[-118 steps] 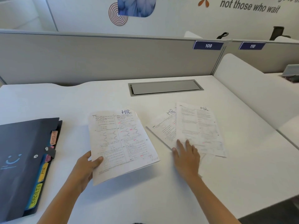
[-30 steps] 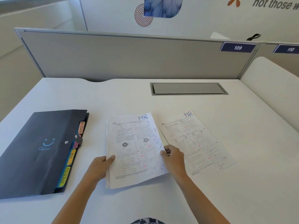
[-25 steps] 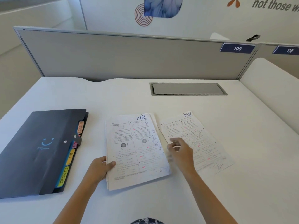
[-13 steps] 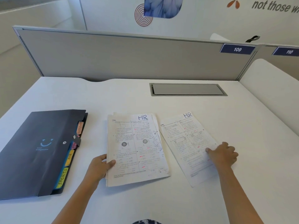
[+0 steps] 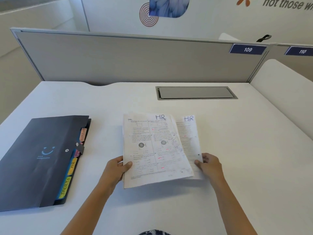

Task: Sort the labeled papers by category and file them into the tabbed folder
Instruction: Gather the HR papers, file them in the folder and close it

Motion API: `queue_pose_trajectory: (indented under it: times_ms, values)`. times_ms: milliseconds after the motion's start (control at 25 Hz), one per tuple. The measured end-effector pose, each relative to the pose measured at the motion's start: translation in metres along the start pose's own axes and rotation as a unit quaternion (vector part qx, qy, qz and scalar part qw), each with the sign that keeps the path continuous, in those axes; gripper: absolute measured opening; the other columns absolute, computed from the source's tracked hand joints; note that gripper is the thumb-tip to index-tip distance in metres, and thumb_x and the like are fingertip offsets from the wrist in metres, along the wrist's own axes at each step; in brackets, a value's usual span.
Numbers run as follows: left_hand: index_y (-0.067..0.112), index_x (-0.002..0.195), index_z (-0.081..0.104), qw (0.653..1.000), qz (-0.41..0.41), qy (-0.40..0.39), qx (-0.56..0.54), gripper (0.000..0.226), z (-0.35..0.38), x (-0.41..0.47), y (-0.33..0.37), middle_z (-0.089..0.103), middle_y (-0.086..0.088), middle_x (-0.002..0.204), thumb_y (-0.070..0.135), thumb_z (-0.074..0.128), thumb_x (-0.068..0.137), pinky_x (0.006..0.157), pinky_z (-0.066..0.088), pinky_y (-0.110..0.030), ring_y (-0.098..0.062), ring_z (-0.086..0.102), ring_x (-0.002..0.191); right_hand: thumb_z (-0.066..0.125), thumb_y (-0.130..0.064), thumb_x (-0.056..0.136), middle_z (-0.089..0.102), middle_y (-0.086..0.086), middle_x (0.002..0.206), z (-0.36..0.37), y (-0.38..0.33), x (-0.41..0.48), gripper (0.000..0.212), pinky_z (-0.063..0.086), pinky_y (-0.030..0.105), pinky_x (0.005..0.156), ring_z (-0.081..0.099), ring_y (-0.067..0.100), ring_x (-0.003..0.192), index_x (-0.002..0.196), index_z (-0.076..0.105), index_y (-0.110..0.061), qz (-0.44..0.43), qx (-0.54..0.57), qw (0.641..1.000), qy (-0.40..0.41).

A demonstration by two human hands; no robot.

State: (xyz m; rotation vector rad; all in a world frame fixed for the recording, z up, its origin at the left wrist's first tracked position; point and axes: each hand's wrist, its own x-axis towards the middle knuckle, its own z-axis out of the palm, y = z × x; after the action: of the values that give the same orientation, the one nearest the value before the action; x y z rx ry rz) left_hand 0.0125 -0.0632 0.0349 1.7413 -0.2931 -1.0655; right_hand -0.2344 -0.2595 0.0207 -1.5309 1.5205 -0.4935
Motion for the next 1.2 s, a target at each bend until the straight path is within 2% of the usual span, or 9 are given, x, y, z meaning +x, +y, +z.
queue_pose_trajectory:
  times_ms: [160,280,400,480,600,760,880,1040,1200]
  values:
    - [0.015,0.112,0.062,0.996,0.034,0.020,0.085,0.022,0.006,0.003,-0.007,0.069,-0.005,0.110,0.009,0.058,0.092,0.087,0.054,-0.051,-0.030,0.066,0.099,0.059,-0.011,0.089,0.073,-0.002,0.085,0.018,0.004,-0.011,0.010,0.051,0.035,0.077,0.068,0.021,0.079,0.086,0.068,-0.015,0.003,0.042,0.995,-0.095]
    - [0.020,0.105,0.060,0.987,0.059,0.035,0.144,0.016,0.010,0.001,-0.009,0.067,-0.001,0.106,0.011,0.059,0.091,0.087,0.054,-0.046,-0.028,0.065,0.099,0.040,-0.034,0.097,0.044,0.002,0.065,0.026,0.001,-0.017,0.040,0.027,0.032,0.063,0.040,0.019,0.065,0.071,0.045,-0.005,-0.003,0.022,0.994,-0.109]
    - [0.022,0.103,0.057,0.977,0.071,0.027,0.201,0.015,0.016,0.002,-0.007,0.065,0.000,0.104,0.013,0.059,0.091,0.087,0.053,-0.041,-0.025,0.063,0.096,0.045,-0.041,0.096,0.060,0.012,0.081,0.032,-0.011,-0.021,0.041,0.039,0.031,0.066,0.053,0.015,0.078,0.094,0.061,-0.003,-0.007,-0.002,0.994,-0.108]
    - [0.021,0.104,0.054,0.971,0.068,0.022,0.229,0.013,0.018,0.004,-0.006,0.063,0.000,0.106,0.013,0.056,0.093,0.087,0.053,-0.039,-0.023,0.061,0.096,0.053,-0.027,0.093,0.067,0.005,0.107,0.037,-0.020,-0.024,0.028,0.047,0.030,0.078,0.060,0.018,0.095,0.115,0.061,-0.011,-0.033,-0.032,0.991,-0.127]
    - [0.016,0.111,0.051,0.964,0.087,0.051,0.245,0.014,0.020,0.000,0.001,0.059,-0.001,0.111,0.015,0.049,0.097,0.079,0.047,-0.032,-0.020,0.055,0.096,0.052,-0.012,0.091,0.065,-0.001,0.113,0.040,-0.029,-0.031,0.031,0.044,0.021,0.071,0.059,0.017,0.097,0.121,0.058,-0.016,-0.071,-0.016,0.990,-0.120]
    - [0.012,0.126,0.041,0.988,0.097,0.083,0.084,0.029,0.015,-0.004,0.012,0.052,0.000,0.117,0.011,0.045,0.097,0.077,0.045,-0.035,-0.024,0.055,0.103,0.051,-0.007,0.092,0.068,-0.005,0.109,0.040,-0.043,-0.041,0.029,0.048,0.019,0.073,0.064,0.015,0.099,0.117,0.060,-0.019,-0.124,0.070,0.984,-0.105]
    - [0.018,0.126,0.046,0.988,0.142,0.064,0.019,0.036,0.004,-0.004,0.021,0.059,0.003,0.120,0.030,0.052,0.093,0.087,0.051,-0.041,-0.023,0.059,0.110,0.055,-0.004,0.088,0.071,-0.007,0.099,0.041,-0.054,-0.049,0.025,0.051,0.024,0.076,0.067,0.015,0.093,0.104,0.063,-0.020,-0.178,0.099,0.975,-0.093]
    - [0.020,0.116,0.051,0.954,0.277,0.115,0.021,0.019,0.005,-0.016,0.055,0.063,0.004,0.110,0.022,0.044,0.099,0.082,0.053,-0.038,-0.014,0.060,0.101,0.060,-0.003,0.086,0.070,-0.017,0.094,0.038,-0.076,-0.060,0.038,0.047,0.011,0.071,0.064,-0.005,0.085,0.098,0.058,-0.040,-0.235,0.117,0.963,-0.057]
    - [0.020,0.106,0.048,0.917,0.369,0.149,-0.030,0.014,0.008,-0.037,0.091,0.060,0.008,0.097,0.032,0.044,0.100,0.075,0.050,-0.031,-0.011,0.059,0.093,0.063,-0.007,0.087,0.070,-0.015,0.096,0.028,-0.101,-0.066,0.025,0.049,0.011,0.068,0.065,-0.002,0.086,0.101,0.061,-0.028,-0.274,0.190,0.942,-0.027]
